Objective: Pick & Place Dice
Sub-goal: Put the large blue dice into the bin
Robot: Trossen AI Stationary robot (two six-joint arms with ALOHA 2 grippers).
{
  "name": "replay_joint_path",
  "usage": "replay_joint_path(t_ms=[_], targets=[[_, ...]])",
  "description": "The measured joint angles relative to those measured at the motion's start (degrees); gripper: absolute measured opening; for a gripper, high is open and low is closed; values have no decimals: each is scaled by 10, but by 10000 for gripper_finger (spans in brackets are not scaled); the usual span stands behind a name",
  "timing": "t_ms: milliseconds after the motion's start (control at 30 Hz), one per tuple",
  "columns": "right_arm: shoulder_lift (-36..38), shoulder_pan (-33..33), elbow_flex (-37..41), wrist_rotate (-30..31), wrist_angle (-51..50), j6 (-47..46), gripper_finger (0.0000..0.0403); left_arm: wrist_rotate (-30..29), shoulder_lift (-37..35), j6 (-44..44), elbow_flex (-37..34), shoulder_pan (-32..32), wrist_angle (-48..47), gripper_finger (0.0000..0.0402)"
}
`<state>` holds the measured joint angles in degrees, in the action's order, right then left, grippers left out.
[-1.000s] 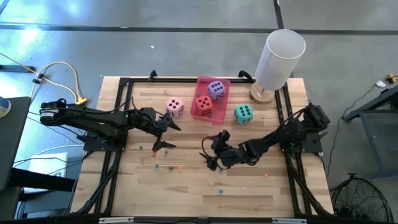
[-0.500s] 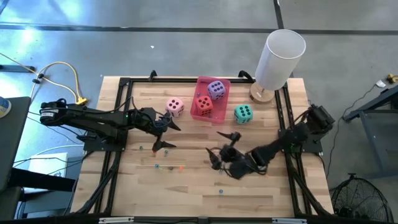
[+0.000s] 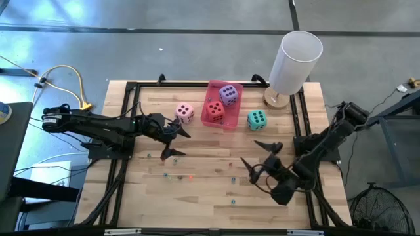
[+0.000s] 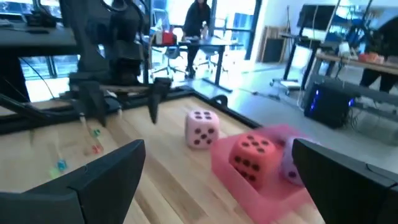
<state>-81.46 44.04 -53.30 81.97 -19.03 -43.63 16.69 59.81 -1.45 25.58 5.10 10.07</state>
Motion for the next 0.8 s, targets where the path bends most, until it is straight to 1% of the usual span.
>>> replay_joint_path(t_ms=[67,167,267,333,433,533,633,700,800], targets=[[2,2,0,-7,-94,-99,400,0,0,0,0,0,-1,400],[0,-5,2,-42,-238,-277,400,0,0,1,0,0,-4,400],[-3,-22,17,-70,-342,-452,400,0,0,2,0,0,-6,400],[-3,-32,24,-83,-398,-525,400,0,0,0,0,0,-7,400],[-3,-47,35,-85,-458,-593,400,0,0,-2,0,0,-7,400],[-3,-76,52,-93,-473,-636,400,-3,0,-13,0,0,-7,400],[-3,-118,70,-146,-474,-690,400,-4,0,-24,0,0,-7,400],[-3,-148,79,-182,-474,-705,400,-4,0,-26,0,0,-7,400],[-3,-186,86,-208,-464,-706,400,-4,0,-30,0,0,-6,400]])
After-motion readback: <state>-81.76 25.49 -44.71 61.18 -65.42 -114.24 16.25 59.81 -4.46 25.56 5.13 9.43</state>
